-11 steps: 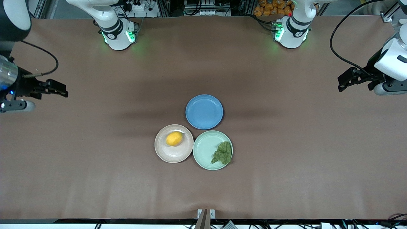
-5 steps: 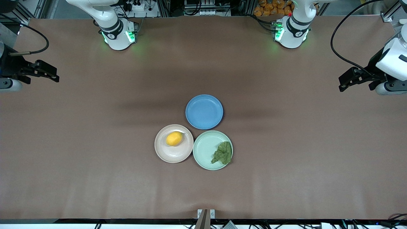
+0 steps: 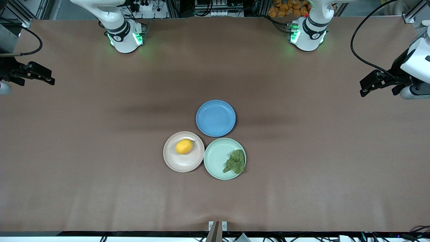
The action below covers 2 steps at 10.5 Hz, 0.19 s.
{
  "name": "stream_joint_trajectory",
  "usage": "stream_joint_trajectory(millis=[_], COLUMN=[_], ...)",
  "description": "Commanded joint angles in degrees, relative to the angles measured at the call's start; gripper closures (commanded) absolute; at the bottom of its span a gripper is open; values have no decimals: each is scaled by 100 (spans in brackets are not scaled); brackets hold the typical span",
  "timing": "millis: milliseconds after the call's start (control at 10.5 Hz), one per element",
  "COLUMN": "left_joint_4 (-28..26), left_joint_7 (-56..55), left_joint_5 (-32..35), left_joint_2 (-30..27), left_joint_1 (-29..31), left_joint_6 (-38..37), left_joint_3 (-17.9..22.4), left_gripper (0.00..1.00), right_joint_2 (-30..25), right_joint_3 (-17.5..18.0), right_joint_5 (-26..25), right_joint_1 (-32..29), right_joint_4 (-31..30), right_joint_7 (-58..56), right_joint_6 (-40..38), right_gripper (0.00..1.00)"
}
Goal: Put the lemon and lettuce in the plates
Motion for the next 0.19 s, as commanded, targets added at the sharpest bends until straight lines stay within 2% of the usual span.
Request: stream_joint_trajectory(millis=[0,95], left_joint_4=[35,35], left_joint_7=[71,71], left_joint_5=[-67,-76], left_joint_2=[-47,-47], left_joint_1=[38,38], left_joint_6=[-9,-9], left_joint_3=[-2,-3], left_gripper=[0,0], right_joint_2=[-188,-179], right_joint_3=[63,63], right_joint_5=[-12,-12], right_joint_1=[-62,-44], right_joint_4=[-288,-288], right_joint_7=[-15,11], right_joint_6=[304,392], right_gripper=[0,0])
